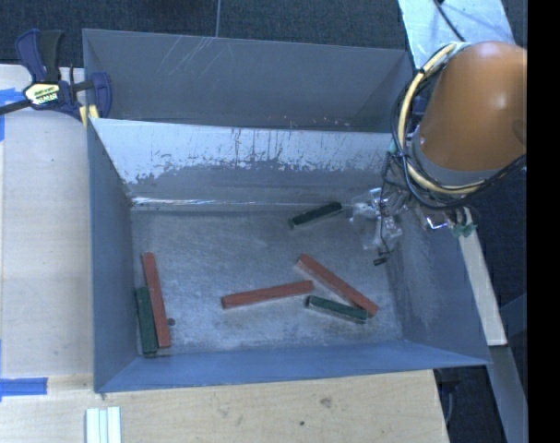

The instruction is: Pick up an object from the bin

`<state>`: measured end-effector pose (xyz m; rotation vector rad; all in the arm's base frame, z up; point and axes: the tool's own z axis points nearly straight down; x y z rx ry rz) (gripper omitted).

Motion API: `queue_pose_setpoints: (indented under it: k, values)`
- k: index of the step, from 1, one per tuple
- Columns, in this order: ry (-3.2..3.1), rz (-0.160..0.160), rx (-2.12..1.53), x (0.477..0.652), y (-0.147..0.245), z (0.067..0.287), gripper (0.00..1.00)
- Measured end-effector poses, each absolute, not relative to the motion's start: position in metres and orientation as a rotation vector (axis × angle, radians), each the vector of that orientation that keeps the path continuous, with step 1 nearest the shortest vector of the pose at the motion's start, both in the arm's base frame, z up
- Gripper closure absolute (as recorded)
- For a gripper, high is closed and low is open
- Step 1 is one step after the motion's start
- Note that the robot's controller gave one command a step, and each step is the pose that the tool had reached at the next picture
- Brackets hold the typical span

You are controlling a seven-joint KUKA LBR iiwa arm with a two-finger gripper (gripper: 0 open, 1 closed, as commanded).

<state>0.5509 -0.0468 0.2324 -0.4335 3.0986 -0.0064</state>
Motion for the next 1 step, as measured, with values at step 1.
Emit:
queue_pose_setpoints:
  k: [1]
  values:
    - [3.108,0.000,-0.435,0.5492,-0.0449,0.2273,0.00]
